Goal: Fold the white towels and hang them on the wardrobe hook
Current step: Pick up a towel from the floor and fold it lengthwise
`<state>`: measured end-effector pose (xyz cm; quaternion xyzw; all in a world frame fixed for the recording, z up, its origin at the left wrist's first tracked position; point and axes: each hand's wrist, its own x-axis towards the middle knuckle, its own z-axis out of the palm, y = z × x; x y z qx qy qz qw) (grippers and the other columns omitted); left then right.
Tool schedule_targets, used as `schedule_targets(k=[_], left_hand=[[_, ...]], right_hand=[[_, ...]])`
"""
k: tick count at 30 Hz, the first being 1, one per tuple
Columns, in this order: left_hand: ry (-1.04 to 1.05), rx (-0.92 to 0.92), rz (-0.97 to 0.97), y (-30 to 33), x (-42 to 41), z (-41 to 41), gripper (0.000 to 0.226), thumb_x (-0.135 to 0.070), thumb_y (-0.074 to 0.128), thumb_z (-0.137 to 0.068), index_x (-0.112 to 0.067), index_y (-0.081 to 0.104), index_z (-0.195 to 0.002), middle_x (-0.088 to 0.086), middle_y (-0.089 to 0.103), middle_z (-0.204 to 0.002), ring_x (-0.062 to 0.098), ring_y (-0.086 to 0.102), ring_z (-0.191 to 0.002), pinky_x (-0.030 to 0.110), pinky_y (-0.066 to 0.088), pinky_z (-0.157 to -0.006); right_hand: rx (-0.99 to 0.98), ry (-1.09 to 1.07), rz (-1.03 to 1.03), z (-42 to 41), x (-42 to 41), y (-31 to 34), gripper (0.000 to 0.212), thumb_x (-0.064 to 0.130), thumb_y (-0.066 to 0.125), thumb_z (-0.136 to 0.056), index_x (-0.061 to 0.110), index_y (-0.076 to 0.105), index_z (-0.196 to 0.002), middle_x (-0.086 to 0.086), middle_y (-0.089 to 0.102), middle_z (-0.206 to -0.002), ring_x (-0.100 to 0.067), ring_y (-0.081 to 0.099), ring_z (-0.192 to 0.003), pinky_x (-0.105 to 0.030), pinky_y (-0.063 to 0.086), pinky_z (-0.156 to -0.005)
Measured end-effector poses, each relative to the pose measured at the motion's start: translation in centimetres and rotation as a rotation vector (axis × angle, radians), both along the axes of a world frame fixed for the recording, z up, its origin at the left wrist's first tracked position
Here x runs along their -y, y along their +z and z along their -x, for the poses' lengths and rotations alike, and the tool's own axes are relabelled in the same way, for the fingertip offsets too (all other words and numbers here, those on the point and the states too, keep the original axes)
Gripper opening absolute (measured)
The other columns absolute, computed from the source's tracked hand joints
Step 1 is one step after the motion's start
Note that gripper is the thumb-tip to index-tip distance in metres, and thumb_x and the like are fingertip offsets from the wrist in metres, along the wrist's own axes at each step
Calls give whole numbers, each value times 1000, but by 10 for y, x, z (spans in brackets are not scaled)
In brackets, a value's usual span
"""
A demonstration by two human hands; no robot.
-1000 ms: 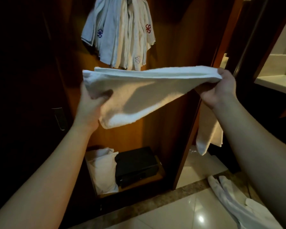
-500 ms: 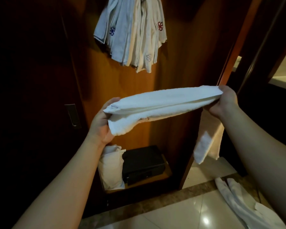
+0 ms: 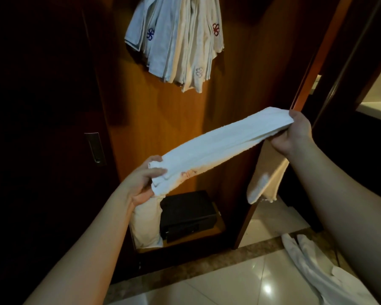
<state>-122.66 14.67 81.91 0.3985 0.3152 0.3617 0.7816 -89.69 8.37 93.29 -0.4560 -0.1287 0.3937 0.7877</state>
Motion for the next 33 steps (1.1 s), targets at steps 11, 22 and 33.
schedule_targets(k=[11,22,33], left_hand=[[104,-18,441,-45,20,-47,48,22,43,-71,-1,60,-110,26,71,-105,38,72,-87,52,61,-72],[450,-271,-246,17,46,-88,21,-16,50,-100,-10,60,-117,12,64,-109,26,61,-99,39,50,-86],[151,62,-540,135,31,-153,123,-105,27,-53,-33,37,-152,-9,39,-156,7,31,-145,34,22,-119]], right_hand=[[120,82,-107,36,-8,25,38,34,50,-100,15,54,-133,-13,71,-119,-33,71,-105,-48,60,-83],[446,180,0,94,-21,66,21,37,50,-101,20,53,-90,-6,64,-100,-27,63,-109,-51,45,-107],[523,223,-28,134,-38,126,52,56,52,-92,15,60,-122,-7,64,-119,-26,60,-112,-47,48,-104]])
